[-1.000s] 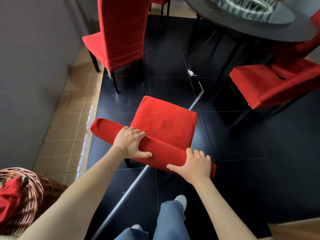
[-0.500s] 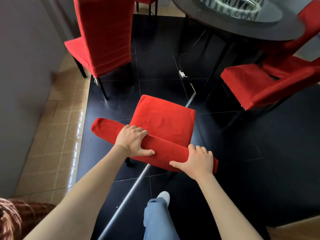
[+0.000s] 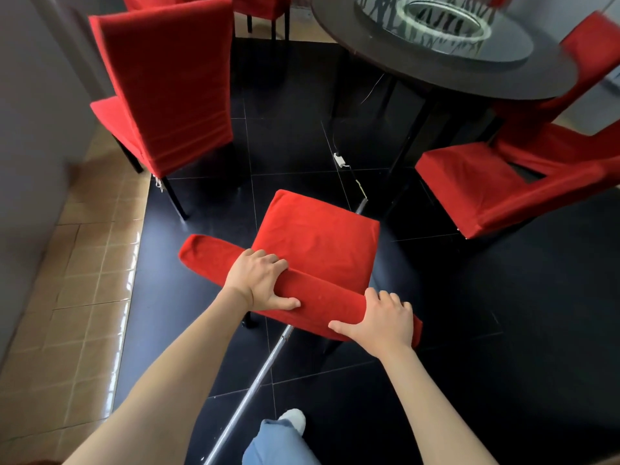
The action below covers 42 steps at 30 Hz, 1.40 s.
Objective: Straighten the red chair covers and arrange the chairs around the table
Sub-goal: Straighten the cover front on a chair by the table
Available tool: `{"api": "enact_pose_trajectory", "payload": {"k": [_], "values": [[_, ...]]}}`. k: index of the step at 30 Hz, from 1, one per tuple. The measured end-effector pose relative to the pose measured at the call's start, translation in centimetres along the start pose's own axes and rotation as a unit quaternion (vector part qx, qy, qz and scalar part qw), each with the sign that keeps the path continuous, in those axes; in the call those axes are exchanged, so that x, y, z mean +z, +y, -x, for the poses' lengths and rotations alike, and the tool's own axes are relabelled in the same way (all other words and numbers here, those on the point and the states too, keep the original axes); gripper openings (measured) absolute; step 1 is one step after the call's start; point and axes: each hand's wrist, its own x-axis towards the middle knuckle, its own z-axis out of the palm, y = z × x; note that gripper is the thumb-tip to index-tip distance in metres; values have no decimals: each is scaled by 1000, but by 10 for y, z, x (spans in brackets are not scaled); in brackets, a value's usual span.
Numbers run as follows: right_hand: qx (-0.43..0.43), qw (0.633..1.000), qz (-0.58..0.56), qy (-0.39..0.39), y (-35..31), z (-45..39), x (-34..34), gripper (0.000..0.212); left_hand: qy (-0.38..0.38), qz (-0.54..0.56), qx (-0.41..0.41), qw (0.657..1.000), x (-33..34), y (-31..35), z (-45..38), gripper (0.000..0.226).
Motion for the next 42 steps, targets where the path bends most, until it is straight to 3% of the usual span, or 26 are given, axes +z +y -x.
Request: {"api": "enact_pose_trajectory", "payload": {"k": [14,42], "values": [[15,1000,-2,-10,38,-116,-12,113,-20,-12,10,1000,-14,-10,-127,101],[22,1000,14,6,98,-289,-29,107,17,0,12,1000,-21,-27,-311,102]]}}
